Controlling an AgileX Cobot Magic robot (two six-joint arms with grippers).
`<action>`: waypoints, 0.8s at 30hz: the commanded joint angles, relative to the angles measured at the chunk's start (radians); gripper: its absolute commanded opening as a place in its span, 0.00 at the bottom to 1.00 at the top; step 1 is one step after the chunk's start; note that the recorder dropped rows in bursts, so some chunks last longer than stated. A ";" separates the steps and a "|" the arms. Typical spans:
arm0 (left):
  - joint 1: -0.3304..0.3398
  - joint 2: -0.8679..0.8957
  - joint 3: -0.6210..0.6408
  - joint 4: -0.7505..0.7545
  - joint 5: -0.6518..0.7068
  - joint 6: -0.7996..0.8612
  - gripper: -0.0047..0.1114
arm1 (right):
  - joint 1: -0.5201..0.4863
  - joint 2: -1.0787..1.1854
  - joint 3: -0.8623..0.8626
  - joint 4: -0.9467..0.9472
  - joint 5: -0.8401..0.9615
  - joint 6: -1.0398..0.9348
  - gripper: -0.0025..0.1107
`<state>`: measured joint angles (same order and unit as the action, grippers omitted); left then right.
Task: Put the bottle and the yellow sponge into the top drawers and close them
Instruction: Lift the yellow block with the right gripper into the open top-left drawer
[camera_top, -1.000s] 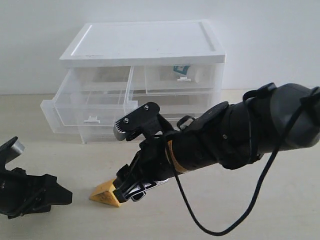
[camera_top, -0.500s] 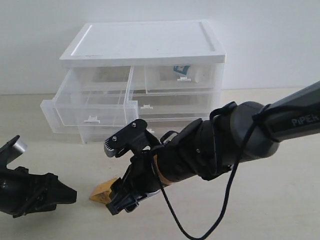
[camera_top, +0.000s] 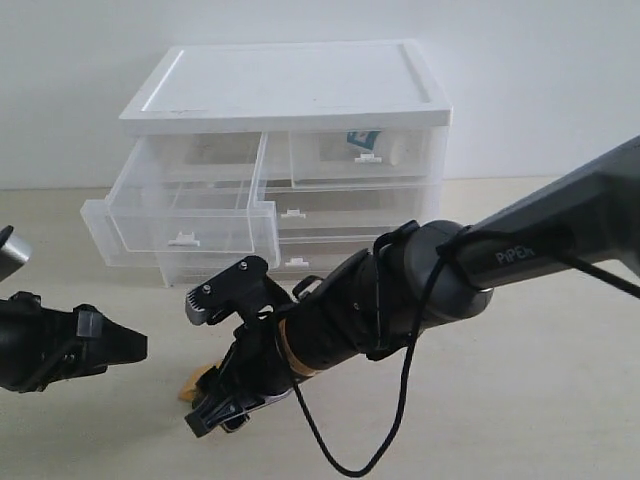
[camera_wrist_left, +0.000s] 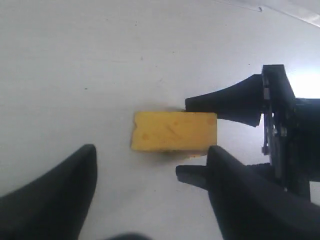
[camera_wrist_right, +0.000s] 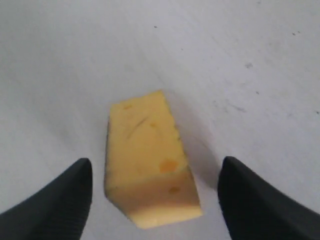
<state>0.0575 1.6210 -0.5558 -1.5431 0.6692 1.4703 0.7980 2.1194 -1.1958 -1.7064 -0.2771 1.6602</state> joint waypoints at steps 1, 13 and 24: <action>0.002 -0.008 0.008 -0.001 -0.103 -0.004 0.55 | 0.001 0.003 -0.014 0.014 -0.072 0.013 0.12; 0.002 -0.008 0.019 -0.028 -0.183 -0.005 0.55 | 0.005 -0.263 -0.014 -0.038 -0.381 0.194 0.02; 0.002 -0.008 0.019 -0.030 -0.156 0.003 0.55 | -0.001 -0.446 -0.061 -0.038 -0.187 0.193 0.02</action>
<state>0.0598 1.6210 -0.5404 -1.5732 0.5021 1.4607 0.8006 1.6980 -1.2313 -1.7507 -0.4993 1.8496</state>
